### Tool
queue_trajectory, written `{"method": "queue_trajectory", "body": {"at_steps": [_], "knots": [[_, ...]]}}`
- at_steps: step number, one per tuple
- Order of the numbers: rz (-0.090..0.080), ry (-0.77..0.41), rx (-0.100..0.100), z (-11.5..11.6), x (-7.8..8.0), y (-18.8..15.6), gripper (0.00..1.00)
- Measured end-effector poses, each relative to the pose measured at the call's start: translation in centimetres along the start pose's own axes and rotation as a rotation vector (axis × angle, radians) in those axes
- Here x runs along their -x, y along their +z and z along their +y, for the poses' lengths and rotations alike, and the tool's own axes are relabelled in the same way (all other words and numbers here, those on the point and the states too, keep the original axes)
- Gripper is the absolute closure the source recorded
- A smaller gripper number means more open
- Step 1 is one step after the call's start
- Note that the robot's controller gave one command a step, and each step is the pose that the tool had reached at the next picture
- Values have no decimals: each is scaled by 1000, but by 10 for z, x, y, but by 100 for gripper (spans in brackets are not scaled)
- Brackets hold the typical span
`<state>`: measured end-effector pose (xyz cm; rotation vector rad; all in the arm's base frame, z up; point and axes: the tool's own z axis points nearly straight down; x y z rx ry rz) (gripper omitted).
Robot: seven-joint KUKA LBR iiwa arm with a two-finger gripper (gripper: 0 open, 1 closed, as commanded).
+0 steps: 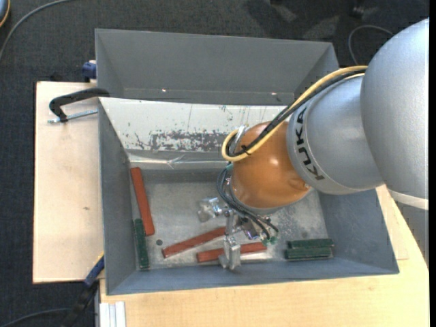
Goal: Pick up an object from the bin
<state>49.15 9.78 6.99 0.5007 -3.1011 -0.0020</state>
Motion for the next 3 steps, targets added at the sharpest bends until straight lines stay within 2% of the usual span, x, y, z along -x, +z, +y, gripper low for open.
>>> {"method": "queue_trajectory", "body": {"at_steps": [1,3], "knots": [[-3,1,-1,-1,1,-2,100],[-9,2,-2,1,5,-94,100]]}}
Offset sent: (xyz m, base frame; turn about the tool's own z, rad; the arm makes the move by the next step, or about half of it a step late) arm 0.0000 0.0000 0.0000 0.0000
